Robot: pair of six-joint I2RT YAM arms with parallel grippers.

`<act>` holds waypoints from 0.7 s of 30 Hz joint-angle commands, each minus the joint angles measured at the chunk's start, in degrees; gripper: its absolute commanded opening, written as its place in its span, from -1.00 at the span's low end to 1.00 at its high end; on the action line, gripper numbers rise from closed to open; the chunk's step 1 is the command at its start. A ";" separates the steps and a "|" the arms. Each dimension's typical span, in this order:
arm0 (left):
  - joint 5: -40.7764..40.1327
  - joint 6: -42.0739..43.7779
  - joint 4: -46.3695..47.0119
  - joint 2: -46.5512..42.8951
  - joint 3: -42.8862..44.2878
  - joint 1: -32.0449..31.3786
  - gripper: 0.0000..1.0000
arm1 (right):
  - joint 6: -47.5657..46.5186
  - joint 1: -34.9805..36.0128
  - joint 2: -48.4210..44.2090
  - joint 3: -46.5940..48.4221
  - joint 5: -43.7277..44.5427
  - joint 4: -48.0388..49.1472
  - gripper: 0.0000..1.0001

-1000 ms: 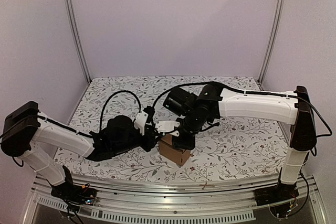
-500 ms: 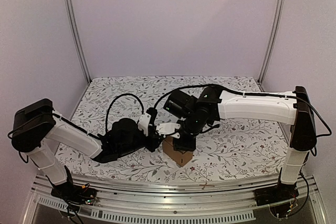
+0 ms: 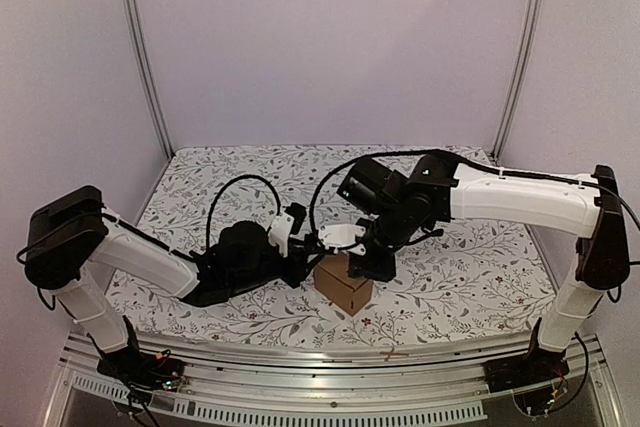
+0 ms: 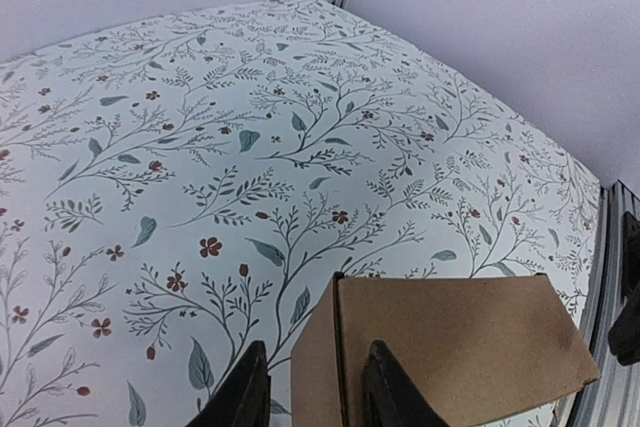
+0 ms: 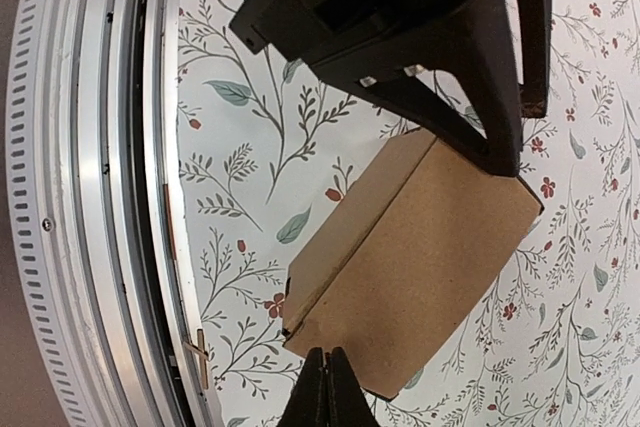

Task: Fold the paper box

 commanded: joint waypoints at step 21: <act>1.48 2.05 -9.89 1.50 1.18 0.54 -0.34 | -2.23 -2.10 -1.71 -5.09 3.20 1.36 -1.00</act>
